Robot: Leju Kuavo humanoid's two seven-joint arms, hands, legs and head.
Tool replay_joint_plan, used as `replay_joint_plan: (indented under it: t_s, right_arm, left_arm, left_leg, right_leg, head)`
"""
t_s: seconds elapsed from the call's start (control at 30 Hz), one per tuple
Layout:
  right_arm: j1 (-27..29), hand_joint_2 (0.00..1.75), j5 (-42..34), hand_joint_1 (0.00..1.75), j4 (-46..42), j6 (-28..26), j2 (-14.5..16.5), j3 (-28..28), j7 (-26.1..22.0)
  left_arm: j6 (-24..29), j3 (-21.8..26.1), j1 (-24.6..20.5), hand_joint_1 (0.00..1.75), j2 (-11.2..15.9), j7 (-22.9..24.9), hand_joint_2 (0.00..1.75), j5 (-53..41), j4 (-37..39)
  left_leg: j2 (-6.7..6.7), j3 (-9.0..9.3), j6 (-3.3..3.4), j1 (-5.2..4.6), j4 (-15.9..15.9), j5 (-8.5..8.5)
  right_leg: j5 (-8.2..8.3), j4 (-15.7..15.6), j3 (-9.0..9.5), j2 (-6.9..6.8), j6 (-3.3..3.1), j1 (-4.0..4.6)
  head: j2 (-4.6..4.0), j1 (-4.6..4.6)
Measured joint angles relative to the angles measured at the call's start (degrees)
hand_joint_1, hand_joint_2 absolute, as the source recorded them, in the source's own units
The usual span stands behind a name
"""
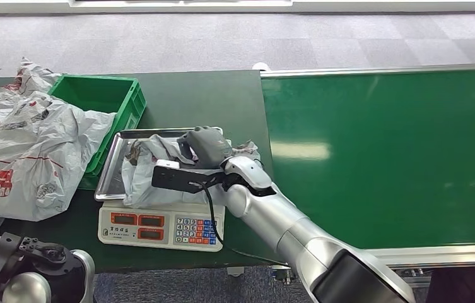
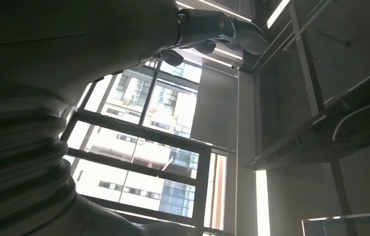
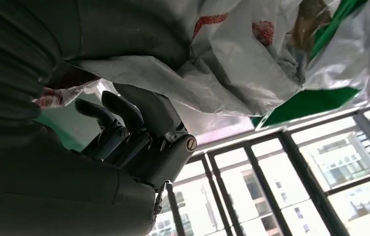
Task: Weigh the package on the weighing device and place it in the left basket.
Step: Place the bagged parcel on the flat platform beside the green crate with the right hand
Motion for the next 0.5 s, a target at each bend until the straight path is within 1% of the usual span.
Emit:
replay_joint_plan:
  t_s: [0.13, 0.23, 0.27, 0.3, 0.37, 0.4, 0.43, 0.5]
  right_arm:
    - [0.6, 1.75, -1.2, 1.75, 0.0, 3.1, 0.0, 1.1, -1.8]
    - [0.8, 1.75, -1.7, 1.75, 0.0, 3.4, 0.1, 1.9, -1.4]
    - [0.8, 1.75, -1.8, 1.7, 0.0, 3.2, 0.1, 2.2, -1.1]
    - [0.9, 1.75, -2.0, 1.27, 0.0, 2.9, 0.1, 2.4, -0.7]
    - [0.9, 0.87, -2.1, 0.39, 0.0, 1.5, 0.1, 2.8, 0.8]
    - [0.9, 0.44, -1.9, 0.0, 0.0, 0.1, 0.1, 3.1, 2.2]
    - [0.9, 0.0, -1.6, 0.0, 0.0, -1.5, 0.1, 3.4, 3.7]
    - [0.8, 0.0, -1.1, 0.0, 0.0, -4.3, 0.1, 4.3, 6.5]
  left_arm:
    - [0.0, -0.4, -0.1, 0.0, 0.0, 0.0, 1.75, -0.4, 0.0]
    - [0.0, -0.7, -0.1, 0.0, 0.0, 0.0, 1.75, -0.7, 0.0]
    - [0.0, -0.7, -0.1, 0.0, 0.0, 0.0, 1.75, -0.8, 0.0]
    - [0.0, -0.7, -0.1, 0.0, 0.0, 0.0, 1.75, -0.9, 0.0]
    - [0.0, -0.7, -0.1, 0.0, 0.0, 0.0, 1.75, -1.1, -0.1]
    - [0.0, -0.7, -0.1, 0.0, 0.0, 0.0, 1.75, -1.2, -0.2]
    - [0.0, -0.7, 0.0, 0.0, 0.0, 0.0, 1.75, -1.3, -0.4]
    - [0.0, -0.7, 0.0, 0.0, 0.0, 0.0, 1.75, -1.4, -0.8]
  left_leg:
    - [0.0, -0.01, 0.0, 0.0, 0.0, 0.0]
    - [0.0, -0.01, 0.0, 0.0, 0.0, 0.0]
    - [0.0, -0.01, 0.0, 0.0, 0.0, 0.0]
    - [0.0, -0.01, 0.0, 0.0, 0.0, 0.0]
    - [0.0, -0.01, 0.0, 0.0, 0.0, 0.0]
    - [0.0, -0.01, 0.0, 0.0, 0.0, 0.0]
    - [0.0, -0.01, 0.0, 0.0, 0.0, 0.0]
    - [0.0, -0.01, 0.0, 0.0, 0.0, 0.0]
  right_leg:
    - [0.0, 0.0, 0.0, 0.0, 0.0, 0.0]
    - [0.0, 0.0, 0.0, 0.0, 0.0, -0.01]
    - [0.0, 0.0, 0.0, 0.0, 0.0, -0.01]
    - [0.0, 0.0, 0.0, 0.0, 0.0, -0.01]
    - [0.0, 0.0, 0.01, -0.01, 0.0, -0.01]
    - [0.0, 0.0, 0.01, -0.01, 0.0, -0.01]
    - [0.0, 0.0, 0.01, -0.01, 0.0, -0.01]
    - [0.0, 0.0, 0.02, 0.0, 0.0, -0.01]
  head:
    - [0.0, -0.01]
    - [0.0, -0.01]
    - [0.0, -0.01]
    - [0.0, -0.01]
    - [0.0, -0.01]
    - [0.0, -0.01]
    - [0.0, -0.01]
    - [0.0, -0.01]
